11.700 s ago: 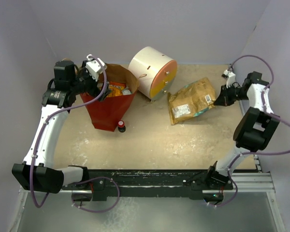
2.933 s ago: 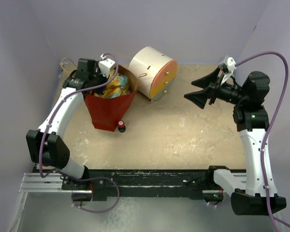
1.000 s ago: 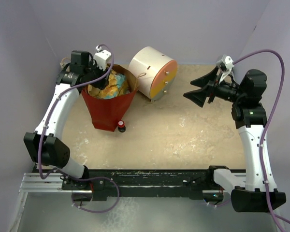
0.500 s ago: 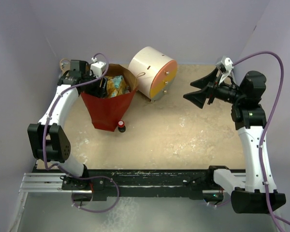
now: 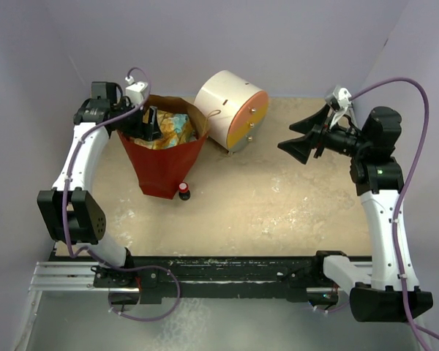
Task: Place the snacks into the paper bag
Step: Place the snack in the paper bag.
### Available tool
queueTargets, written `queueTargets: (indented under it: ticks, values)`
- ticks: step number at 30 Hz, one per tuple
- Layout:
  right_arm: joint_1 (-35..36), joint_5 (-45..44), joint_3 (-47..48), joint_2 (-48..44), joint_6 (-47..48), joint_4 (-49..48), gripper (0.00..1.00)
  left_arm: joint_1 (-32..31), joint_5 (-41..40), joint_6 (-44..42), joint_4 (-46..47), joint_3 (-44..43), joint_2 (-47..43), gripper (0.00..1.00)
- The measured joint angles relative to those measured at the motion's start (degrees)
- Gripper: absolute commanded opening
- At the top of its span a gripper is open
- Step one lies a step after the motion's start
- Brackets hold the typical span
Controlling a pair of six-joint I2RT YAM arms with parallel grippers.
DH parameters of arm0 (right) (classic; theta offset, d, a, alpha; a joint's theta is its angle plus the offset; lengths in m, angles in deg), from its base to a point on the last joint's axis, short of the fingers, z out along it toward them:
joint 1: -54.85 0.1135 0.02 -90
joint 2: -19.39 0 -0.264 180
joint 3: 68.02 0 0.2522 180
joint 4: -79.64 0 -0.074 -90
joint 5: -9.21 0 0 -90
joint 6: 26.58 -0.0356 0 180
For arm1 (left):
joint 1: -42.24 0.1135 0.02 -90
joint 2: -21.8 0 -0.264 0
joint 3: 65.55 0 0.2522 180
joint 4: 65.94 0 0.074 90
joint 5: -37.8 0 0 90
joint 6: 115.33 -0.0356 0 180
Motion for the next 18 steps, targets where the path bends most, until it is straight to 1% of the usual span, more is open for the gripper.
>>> queueTargets:
  ticks: [4,8,10,14,16,18]
  values:
    - [0.0,-3.63,1.77,1.55,3.91,4.61,0.77,0.11,-1.09,-0.09,-0.42,-2.4,-0.68,0.89]
    - [0.0,-10.6,3.04,3.87,7.85,9.01,0.79,0.11,-3.48,-0.17,0.17,-2.54,-3.39,0.93]
    - [0.0,-14.05,3.32,5.27,9.18,10.82,0.82,0.15,-4.44,-0.11,1.14,-2.51,-5.25,0.94]
    - [0.0,-22.21,3.87,8.46,11.08,14.14,0.93,0.55,-5.84,0.13,5.29,-0.96,-9.88,0.99]
    - [0.0,-26.16,3.91,9.44,11.58,15.13,0.99,0.83,-6.84,0.33,7.61,0.68,-12.57,0.99]
    - [0.0,-30.01,3.91,9.7,11.93,15.54,1.0,0.92,-8.44,0.5,10.23,2.75,-15.41,0.99]
